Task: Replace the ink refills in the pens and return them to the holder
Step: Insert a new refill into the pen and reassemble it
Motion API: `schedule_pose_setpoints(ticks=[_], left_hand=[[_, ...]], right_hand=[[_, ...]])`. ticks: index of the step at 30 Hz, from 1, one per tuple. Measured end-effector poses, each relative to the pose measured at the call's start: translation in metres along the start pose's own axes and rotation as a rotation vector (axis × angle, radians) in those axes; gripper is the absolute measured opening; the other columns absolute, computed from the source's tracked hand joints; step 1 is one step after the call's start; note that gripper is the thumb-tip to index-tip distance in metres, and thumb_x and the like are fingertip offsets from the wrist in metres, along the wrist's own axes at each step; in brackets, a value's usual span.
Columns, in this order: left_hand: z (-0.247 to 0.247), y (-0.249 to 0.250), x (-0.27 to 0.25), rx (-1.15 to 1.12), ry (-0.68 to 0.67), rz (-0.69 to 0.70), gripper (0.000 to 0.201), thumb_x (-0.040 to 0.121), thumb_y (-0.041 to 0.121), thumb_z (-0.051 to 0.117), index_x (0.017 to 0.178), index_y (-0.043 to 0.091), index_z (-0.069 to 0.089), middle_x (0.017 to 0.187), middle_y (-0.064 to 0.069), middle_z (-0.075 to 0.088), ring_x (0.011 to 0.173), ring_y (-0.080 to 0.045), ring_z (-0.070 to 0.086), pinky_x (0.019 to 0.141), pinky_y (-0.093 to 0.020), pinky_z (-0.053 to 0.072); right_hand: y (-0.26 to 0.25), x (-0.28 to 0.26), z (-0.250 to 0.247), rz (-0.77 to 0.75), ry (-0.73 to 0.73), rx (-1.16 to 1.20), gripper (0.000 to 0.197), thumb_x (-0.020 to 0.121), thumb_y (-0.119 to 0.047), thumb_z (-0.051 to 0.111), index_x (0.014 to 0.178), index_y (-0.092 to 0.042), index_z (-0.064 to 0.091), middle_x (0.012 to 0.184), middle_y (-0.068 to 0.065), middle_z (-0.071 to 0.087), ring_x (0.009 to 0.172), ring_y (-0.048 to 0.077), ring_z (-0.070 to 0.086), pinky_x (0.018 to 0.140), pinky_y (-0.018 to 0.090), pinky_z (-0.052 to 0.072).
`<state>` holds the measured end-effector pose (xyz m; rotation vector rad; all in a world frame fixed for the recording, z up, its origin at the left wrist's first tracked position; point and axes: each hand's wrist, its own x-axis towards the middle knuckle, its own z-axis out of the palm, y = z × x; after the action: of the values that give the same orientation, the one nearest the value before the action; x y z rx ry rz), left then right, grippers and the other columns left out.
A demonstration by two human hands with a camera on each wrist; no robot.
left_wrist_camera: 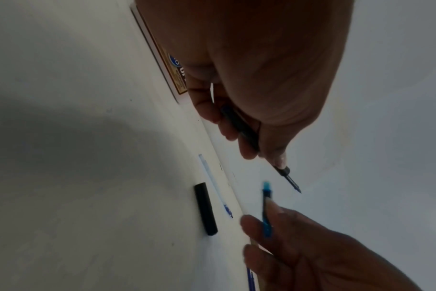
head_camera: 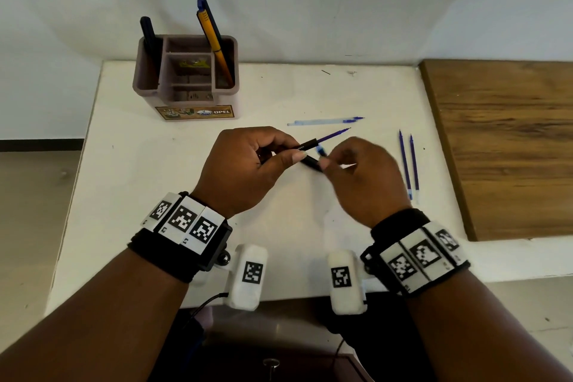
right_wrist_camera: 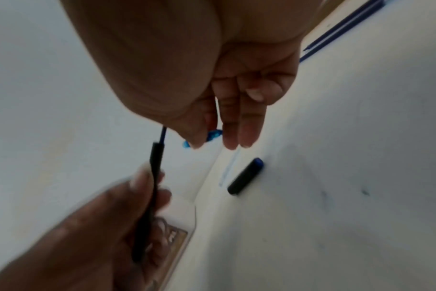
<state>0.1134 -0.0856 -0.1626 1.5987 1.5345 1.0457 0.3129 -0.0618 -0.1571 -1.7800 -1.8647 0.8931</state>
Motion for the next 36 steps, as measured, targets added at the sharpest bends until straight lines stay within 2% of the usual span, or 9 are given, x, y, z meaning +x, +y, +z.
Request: schedule_pose_setpoints(ticks=[2,4,8,15,21,26,31,33,36], left_hand=[[-0.002,0.000,0.001,-0.009,0.008,-0.009,0.004,0.085,0.038,0.077,0.088,0.037,0.074,0.082,0.015,0.073,0.074,-0.017,0.067,0.069,-0.035,0.052],[-0.003,0.000,0.002,-0.011,0.011,-0.013,0.004,0.085,0.038,0.077,0.087,0.038,0.074,0.084,0.017,0.072,0.073,-0.016,0.066,0.068,-0.034,0.052],[-0.002,-0.001,0.002,-0.004,-0.015,-0.011,0.006,0.084,0.037,0.078,0.089,0.037,0.075,0.083,0.020,0.072,0.074,-0.015,0.067,0.067,-0.030,0.052],[0.000,-0.004,0.001,0.025,-0.045,0.017,0.011,0.082,0.036,0.079,0.091,0.039,0.074,0.080,0.026,0.071,0.076,-0.004,0.066,0.067,-0.013,0.047],[0.001,-0.003,0.000,0.026,-0.049,0.009,0.010,0.082,0.034,0.080,0.091,0.036,0.075,0.078,0.028,0.070,0.073,-0.003,0.065,0.066,-0.014,0.047],[0.003,-0.004,0.000,0.047,-0.055,0.023,0.009,0.082,0.035,0.081,0.091,0.032,0.078,0.083,0.025,0.071,0.072,-0.011,0.064,0.064,-0.023,0.049],[0.003,-0.003,-0.001,0.040,-0.048,0.023,0.010,0.083,0.033,0.081,0.091,0.028,0.079,0.080,0.021,0.072,0.072,-0.006,0.064,0.065,-0.017,0.047],[0.002,-0.003,0.000,0.036,-0.045,0.025,0.011,0.083,0.032,0.081,0.092,0.026,0.079,0.082,0.019,0.073,0.075,-0.006,0.066,0.066,-0.018,0.048],[0.001,-0.003,0.000,0.043,-0.055,0.038,0.012,0.084,0.031,0.080,0.093,0.024,0.079,0.085,0.016,0.074,0.079,-0.005,0.067,0.069,-0.016,0.048]], right_hand=[[0.001,0.006,-0.012,0.126,0.088,0.329,0.008,0.090,-0.022,0.070,0.084,-0.018,0.066,0.076,-0.005,0.073,0.064,0.012,0.068,0.061,0.025,0.051],[0.004,0.008,-0.022,0.210,0.167,0.574,0.006,0.089,-0.008,0.066,0.088,-0.013,0.069,0.075,-0.003,0.069,0.061,0.014,0.060,0.055,0.021,0.045],[0.004,0.009,-0.031,0.280,0.247,0.837,0.017,0.090,-0.003,0.060,0.083,-0.015,0.071,0.067,-0.002,0.057,0.059,0.014,0.045,0.050,0.023,0.034],[0.000,0.007,-0.029,0.236,0.236,0.842,0.017,0.091,-0.001,0.059,0.083,-0.012,0.070,0.065,-0.001,0.054,0.057,0.014,0.043,0.049,0.023,0.033],[0.001,0.007,-0.023,0.234,0.158,0.769,0.014,0.090,-0.004,0.062,0.084,-0.013,0.071,0.064,-0.003,0.057,0.060,0.015,0.046,0.053,0.023,0.037],[0.000,0.005,-0.013,0.187,0.044,0.635,0.011,0.090,-0.012,0.068,0.082,-0.018,0.074,0.065,-0.007,0.065,0.059,0.012,0.054,0.056,0.020,0.042],[0.000,0.004,-0.010,0.162,0.000,0.618,0.010,0.090,-0.015,0.070,0.081,-0.019,0.074,0.066,-0.004,0.068,0.055,0.009,0.058,0.053,0.020,0.043],[0.002,0.005,-0.011,0.146,0.000,0.593,0.015,0.091,-0.024,0.071,0.078,-0.016,0.074,0.064,-0.003,0.068,0.054,0.010,0.057,0.052,0.018,0.043],[0.004,0.005,-0.010,0.141,-0.014,0.469,0.042,0.090,-0.049,0.067,0.073,-0.011,0.074,0.057,-0.001,0.065,0.050,0.010,0.054,0.050,0.016,0.043]])
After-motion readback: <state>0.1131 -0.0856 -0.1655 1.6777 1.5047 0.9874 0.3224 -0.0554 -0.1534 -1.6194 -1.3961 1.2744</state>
